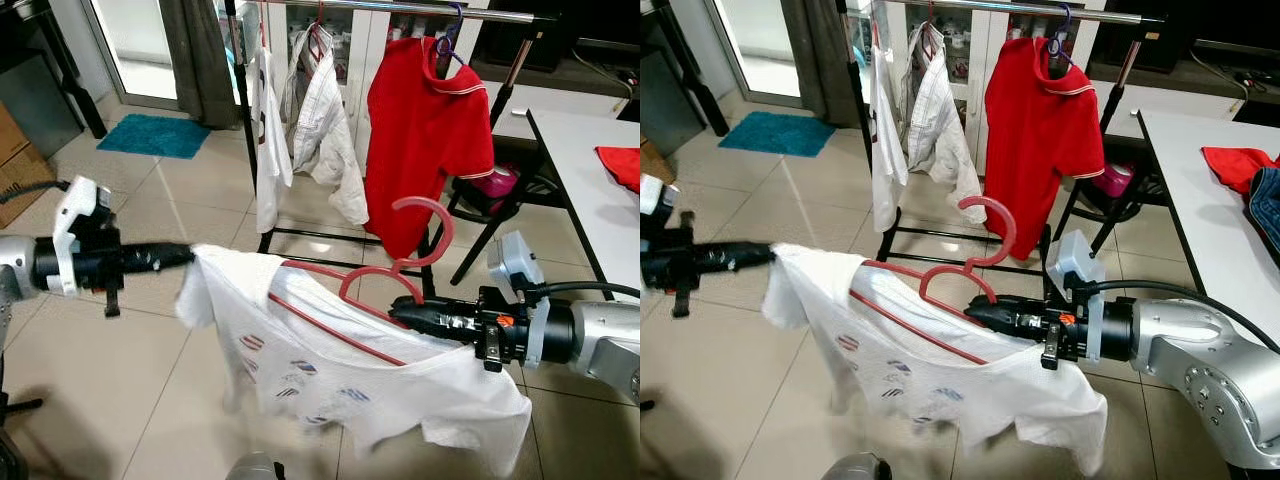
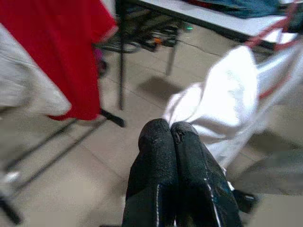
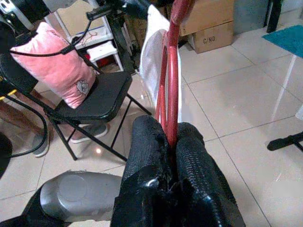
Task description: Hang hanger
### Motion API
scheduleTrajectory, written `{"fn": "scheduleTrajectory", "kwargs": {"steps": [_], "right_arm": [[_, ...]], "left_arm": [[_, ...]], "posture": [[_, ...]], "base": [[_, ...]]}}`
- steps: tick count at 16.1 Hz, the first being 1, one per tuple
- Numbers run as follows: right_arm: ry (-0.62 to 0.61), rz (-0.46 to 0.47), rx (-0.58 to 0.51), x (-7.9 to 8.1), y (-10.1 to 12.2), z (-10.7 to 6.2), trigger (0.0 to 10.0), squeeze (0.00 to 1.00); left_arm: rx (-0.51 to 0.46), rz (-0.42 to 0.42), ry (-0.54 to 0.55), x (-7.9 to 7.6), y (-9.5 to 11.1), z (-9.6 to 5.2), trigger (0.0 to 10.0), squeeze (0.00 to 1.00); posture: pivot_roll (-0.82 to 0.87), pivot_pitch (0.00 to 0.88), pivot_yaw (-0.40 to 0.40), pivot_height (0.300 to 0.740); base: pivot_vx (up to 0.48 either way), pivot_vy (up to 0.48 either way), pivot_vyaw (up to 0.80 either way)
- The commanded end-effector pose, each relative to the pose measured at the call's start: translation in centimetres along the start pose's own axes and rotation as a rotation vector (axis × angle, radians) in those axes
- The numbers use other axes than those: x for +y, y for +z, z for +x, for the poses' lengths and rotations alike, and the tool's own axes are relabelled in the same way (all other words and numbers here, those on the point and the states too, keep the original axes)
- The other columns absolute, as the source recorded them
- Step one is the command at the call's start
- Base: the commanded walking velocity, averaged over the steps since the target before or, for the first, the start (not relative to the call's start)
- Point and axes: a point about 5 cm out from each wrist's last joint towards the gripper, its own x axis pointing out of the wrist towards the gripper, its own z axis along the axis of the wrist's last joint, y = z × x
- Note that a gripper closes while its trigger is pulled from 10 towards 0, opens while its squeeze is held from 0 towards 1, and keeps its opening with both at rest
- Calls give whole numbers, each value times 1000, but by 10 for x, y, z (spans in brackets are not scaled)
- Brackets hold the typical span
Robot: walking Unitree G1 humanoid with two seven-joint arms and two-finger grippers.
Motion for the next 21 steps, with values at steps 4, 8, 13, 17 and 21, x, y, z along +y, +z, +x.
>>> {"fn": "scheduleTrajectory", "kwargs": {"steps": [4,8,13,17,21], "right_arm": [[18,-35,-39,3,8,-1,10000,0],[19,-30,-41,3,8,-2,10000,0],[-20,23,-51,-1,6,-2,10000,0],[-24,29,-51,-1,5,-2,10000,0],[-24,29,-51,-1,5,-2,10000,0]], "left_arm": [[12,9,228,15,-12,-1,0,0],[-6,-39,254,11,-26,8,10000,0],[-77,-130,257,4,-33,15,10000,1000],[-80,-134,266,4,-33,14,10000,1000],[-80,-134,266,4,-33,14,10000,1000]], "posture": [[38,12,8,740],[37,13,4,740],[28,18,0,740],[31,20,-7,740],[31,20,-7,740]], "base": [[0,0,0],[0,0,0],[0,0,0],[0,0,0],[0,0,0]]}}
